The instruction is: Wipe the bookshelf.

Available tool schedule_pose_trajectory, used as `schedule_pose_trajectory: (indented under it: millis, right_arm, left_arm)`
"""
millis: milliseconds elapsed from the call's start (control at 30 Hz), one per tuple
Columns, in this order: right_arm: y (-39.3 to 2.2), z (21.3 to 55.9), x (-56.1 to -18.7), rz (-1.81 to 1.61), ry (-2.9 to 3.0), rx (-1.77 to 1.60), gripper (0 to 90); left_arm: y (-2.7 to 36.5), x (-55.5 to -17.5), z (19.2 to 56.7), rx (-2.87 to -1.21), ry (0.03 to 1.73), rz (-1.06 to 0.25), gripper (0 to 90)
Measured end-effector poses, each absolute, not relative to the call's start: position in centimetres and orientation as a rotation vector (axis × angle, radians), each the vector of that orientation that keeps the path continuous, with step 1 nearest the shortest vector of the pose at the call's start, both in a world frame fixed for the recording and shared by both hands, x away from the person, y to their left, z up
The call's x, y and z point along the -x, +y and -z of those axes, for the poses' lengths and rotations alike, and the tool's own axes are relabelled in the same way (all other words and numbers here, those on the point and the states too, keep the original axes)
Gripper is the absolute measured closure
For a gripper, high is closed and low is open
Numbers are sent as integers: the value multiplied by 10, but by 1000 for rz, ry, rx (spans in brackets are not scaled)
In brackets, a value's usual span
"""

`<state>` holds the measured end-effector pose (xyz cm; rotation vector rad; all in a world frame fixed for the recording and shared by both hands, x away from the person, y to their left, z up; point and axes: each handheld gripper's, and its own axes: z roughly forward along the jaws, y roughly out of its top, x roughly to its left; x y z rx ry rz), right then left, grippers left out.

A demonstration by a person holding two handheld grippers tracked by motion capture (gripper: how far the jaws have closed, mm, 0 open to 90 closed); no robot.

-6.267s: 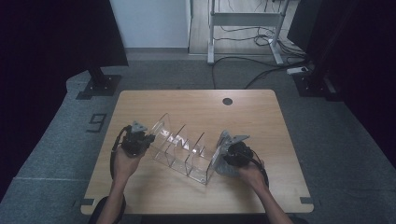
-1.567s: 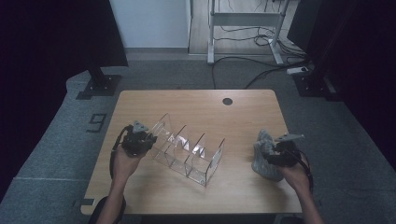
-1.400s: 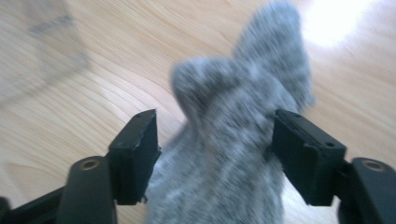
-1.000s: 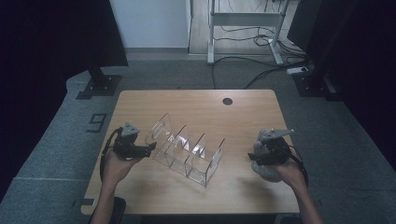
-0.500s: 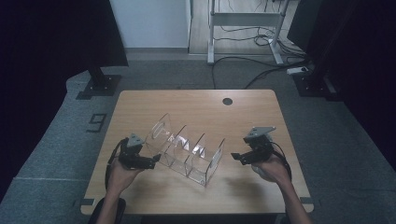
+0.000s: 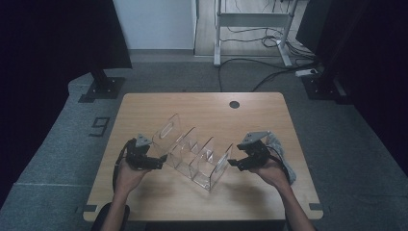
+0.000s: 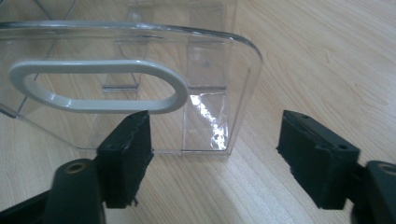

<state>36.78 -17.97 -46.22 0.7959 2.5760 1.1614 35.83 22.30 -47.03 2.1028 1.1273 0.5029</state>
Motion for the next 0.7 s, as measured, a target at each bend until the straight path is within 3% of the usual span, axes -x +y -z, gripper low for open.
schedule_pose_trajectory:
  millis: [400,700]
  right_arm:
    - [-175,459,-364,-1188,2592,-752,340]
    - [-177,452,-355,-1215,2591,-733,471]
  left_arm:
    - [205,-369,470,-2121,1092,-496,8]
    - [192,-371,467,-2121,1063,-479,12]
